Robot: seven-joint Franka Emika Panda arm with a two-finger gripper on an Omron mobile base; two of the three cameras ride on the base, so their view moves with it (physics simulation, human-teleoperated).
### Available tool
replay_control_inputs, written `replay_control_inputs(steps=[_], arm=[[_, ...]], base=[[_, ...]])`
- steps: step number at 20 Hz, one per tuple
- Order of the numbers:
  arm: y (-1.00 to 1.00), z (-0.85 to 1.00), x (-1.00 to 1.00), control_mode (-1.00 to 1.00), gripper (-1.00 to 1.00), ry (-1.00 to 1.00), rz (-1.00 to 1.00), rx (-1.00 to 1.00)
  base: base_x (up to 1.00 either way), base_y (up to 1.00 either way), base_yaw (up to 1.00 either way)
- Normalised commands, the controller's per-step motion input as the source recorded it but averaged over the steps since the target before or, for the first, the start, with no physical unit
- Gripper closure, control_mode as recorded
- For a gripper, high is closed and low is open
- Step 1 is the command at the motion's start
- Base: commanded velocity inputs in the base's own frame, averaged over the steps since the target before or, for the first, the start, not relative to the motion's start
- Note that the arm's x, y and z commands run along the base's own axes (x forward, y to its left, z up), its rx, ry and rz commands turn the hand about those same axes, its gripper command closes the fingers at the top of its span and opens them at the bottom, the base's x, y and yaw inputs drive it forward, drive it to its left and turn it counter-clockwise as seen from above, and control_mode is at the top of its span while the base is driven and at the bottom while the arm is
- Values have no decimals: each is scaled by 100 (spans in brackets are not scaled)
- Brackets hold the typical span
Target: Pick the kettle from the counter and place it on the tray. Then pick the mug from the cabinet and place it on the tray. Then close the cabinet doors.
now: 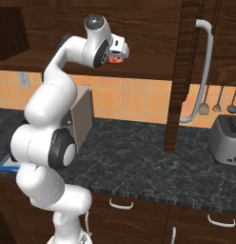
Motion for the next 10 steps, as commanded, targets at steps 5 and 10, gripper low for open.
replay_control_inputs(steps=[5,10], arm=[[-4,0,41,-100,-100,1,0,0],[0,-6,38,-100,-100,0,0,0]], base=[[0,0,0],[0,0,0]])
